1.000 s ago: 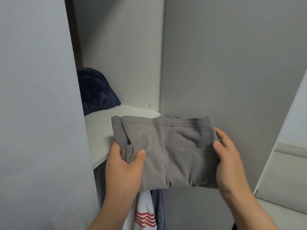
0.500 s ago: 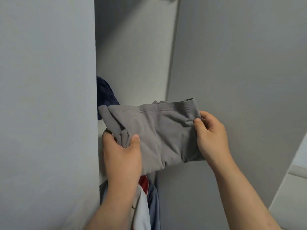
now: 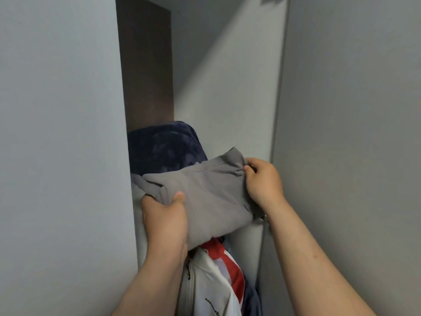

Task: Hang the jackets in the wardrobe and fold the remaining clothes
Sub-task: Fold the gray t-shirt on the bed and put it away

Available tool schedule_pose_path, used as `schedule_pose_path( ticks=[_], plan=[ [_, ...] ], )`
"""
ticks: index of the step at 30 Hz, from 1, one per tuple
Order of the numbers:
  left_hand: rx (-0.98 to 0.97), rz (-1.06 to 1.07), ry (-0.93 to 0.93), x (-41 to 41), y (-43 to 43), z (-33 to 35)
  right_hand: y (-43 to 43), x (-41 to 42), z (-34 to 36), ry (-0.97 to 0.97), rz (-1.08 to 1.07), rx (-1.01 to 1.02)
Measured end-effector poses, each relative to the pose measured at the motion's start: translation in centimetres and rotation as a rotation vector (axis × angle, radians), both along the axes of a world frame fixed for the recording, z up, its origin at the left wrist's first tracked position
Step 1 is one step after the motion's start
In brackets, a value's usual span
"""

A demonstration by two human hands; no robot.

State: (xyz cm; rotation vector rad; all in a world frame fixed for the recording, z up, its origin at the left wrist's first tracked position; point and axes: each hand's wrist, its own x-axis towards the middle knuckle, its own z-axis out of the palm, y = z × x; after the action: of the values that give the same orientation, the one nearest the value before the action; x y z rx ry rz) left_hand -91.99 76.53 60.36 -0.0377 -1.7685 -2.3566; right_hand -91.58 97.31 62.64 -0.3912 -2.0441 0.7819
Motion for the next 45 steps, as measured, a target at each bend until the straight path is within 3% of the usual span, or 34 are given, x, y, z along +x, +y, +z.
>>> schedule_pose_path(
  ticks=[3, 8, 10, 12, 15, 20, 26, 32, 38, 45],
  plan=[
    [-0.125, 0.035, -0.017, 0.0, -0.5, 0.1, 1.0, -1.7, 0.3, -0.102, 0.053, -0.061],
    [-0.720, 0.189, 0.191, 2.5, -1.6, -0.4, 0.3, 0.2, -1.2, 0.127, 0.059, -0.102],
    [-1.018, 0.099, 0.251, 3.0, -1.7, -0.7, -0.6, 1.5, -3.0, 0.124, 0.064, -0.030],
    [-1.196, 0.004, 0.213, 3.0, -1.7, -0.9, -1.5, 2.3, -4.3, 0.039, 0.132, 0.095],
    [-1.224, -0.031, 0.155, 2.9, -1.2, -1.1, -2.0, 2.3, -5.1, -0.067, 0.179, 0.233],
    [-1.268, -0.059, 0.172, 1.6, -0.3, -1.4, -1.2, 1.3, -5.4, -0.040, 0.145, 0.207],
    [-1.314, -0.086, 0.158, -0.5, 1.9, -1.4, 1.3, -1.2, -4.8, -0.153, 0.095, 0.256],
    [-1.394, -0.113, 0.121, -2.5, 3.5, -1.2, 3.1, -3.6, -3.4, -0.291, 0.271, 0.179],
    [-1.487, -0.054, 0.157, -2.9, 3.3, -2.0, 2.8, -2.7, -5.1, -0.406, 0.059, 0.285],
    [-1.578, -0.049, 0.132, -2.9, 3.8, -2.0, 3.6, -3.4, -4.6, -0.541, 0.094, 0.257]
  ],
)
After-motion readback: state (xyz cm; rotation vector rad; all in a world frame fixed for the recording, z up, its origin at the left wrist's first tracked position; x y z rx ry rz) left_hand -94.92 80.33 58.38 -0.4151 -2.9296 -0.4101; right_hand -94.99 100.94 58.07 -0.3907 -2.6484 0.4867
